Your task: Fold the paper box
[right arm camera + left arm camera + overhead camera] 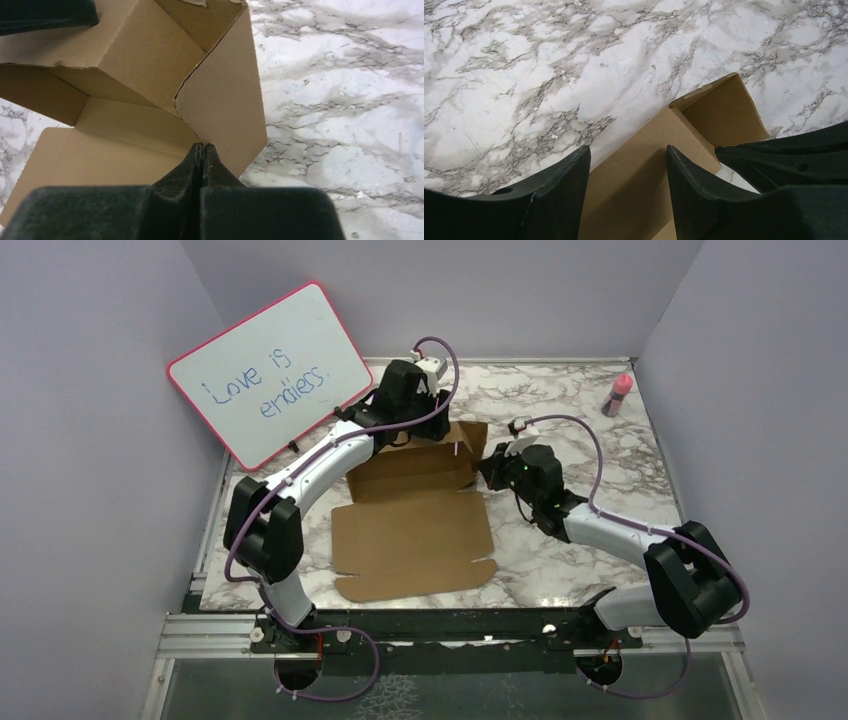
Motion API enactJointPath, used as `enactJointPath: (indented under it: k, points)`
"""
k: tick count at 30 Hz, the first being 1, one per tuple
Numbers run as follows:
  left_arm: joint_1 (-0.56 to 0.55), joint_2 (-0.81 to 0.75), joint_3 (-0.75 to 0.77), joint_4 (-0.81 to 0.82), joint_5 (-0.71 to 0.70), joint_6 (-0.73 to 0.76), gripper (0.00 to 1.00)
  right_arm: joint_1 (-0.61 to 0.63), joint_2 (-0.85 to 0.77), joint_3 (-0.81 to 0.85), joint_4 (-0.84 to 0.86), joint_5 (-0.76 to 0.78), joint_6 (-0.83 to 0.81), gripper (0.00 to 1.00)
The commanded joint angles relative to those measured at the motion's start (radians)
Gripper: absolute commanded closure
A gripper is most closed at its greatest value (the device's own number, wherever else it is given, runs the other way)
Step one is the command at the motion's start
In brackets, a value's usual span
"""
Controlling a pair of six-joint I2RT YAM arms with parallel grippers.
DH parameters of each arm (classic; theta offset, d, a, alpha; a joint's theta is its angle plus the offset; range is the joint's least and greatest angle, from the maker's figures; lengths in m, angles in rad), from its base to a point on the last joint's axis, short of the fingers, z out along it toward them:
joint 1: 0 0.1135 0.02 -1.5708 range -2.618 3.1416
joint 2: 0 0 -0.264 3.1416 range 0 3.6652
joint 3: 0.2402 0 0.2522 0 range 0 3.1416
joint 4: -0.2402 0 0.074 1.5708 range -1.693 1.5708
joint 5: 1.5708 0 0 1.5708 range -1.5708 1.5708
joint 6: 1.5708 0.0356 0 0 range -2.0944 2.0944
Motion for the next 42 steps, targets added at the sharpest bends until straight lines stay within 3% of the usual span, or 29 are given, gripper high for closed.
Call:
enactJointPath:
  k: [1, 7, 15, 22, 28, 34, 42]
  points:
    - [-0.010, -0.023, -0.093, -0.077, -0.027, -0.037, 0.43, 0.082, 0.001, 0.014, 0.013, 0.096, 0.075, 0.99]
    - [-0.010, -0.061, -0.146, -0.055, -0.076, -0.055, 0.44, 0.115, 0.022, -0.028, 0.098, 0.012, 0.065, 0.95]
    - [-0.010, -0.081, -0.158, -0.051, -0.155, -0.023, 0.44, 0.109, -0.070, -0.007, 0.016, 0.036, -0.118, 0.68]
    - [-0.007, -0.099, -0.135, -0.049, -0.201, 0.005, 0.43, 0.009, -0.186, 0.077, -0.147, -0.099, -0.246, 0.52]
    - [-0.008, -0.109, -0.137, -0.049, -0.215, 0.007, 0.42, -0.123, -0.196, 0.150, -0.151, -0.188, -0.220, 0.42]
    - [-0.008, -0.217, -0.161, -0.057, -0.278, -0.023, 0.31, -0.343, -0.093, 0.212, -0.129, -0.312, -0.173, 0.41]
    - [0.002, -0.366, -0.214, -0.134, -0.317, -0.067, 0.13, -0.362, 0.140, 0.300, -0.179, -0.626, -0.355, 0.39]
